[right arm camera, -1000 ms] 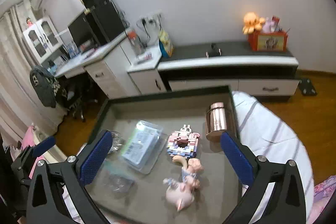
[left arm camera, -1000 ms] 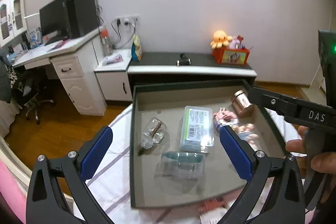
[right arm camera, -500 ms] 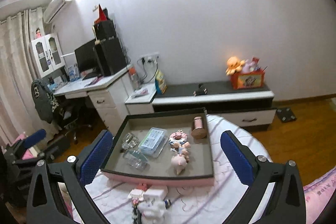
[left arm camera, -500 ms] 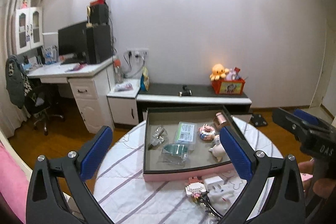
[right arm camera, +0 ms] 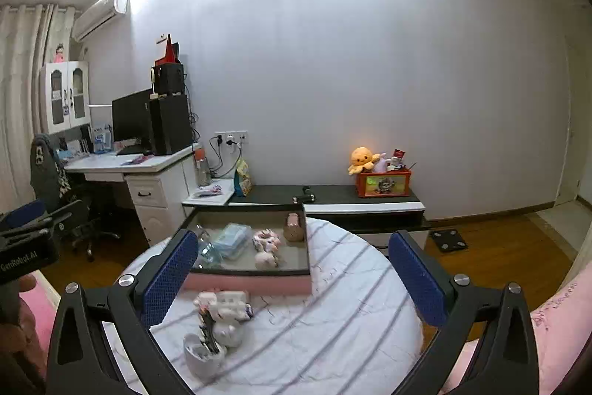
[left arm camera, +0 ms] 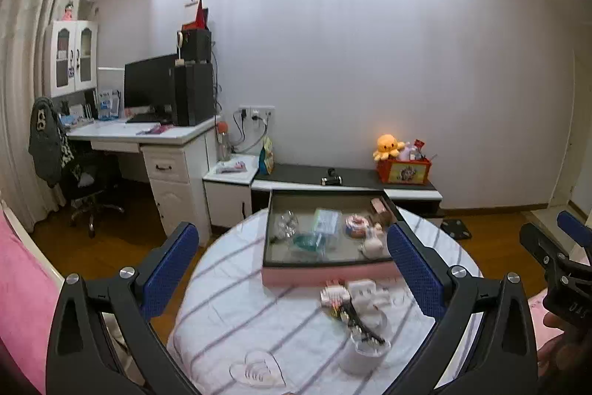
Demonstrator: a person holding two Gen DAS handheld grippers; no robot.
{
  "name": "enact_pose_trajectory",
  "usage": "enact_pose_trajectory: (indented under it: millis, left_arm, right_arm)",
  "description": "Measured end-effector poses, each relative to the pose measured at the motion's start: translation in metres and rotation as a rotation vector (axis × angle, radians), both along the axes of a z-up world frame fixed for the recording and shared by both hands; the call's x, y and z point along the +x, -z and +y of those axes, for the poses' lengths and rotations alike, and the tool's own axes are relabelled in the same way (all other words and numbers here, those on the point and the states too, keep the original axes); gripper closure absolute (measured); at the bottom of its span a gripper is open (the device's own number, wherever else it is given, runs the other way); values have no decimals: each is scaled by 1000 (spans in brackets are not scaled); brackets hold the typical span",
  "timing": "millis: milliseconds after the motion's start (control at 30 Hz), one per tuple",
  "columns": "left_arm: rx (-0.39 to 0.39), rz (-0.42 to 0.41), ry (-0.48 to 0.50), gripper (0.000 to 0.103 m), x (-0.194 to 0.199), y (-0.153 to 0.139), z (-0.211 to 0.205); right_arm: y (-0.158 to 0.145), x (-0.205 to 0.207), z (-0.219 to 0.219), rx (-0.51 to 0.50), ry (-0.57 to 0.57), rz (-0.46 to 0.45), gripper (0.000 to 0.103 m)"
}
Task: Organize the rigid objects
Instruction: 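Lift both tools back from the box toward the remaining items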
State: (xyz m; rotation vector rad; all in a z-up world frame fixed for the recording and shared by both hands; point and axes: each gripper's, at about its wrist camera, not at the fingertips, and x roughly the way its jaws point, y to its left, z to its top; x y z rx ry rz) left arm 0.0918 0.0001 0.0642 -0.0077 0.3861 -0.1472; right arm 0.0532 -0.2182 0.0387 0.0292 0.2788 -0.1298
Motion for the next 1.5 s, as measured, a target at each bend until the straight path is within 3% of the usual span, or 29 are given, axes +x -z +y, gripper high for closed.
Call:
enact_pose_trajectory:
  millis: [167, 1167, 1500]
  left_arm:
    - [6, 32, 4, 0, -4, 10, -3]
    - [4, 42, 10, 0, -9, 10, -6]
    - [13, 90, -8, 0, -6, 37, -10]
  right_arm:
    - [9, -2, -6, 23, -2, 27, 0]
    - [12, 0, -5, 24, -11, 46, 0]
    - [24, 6, -13, 36, -21, 88, 0]
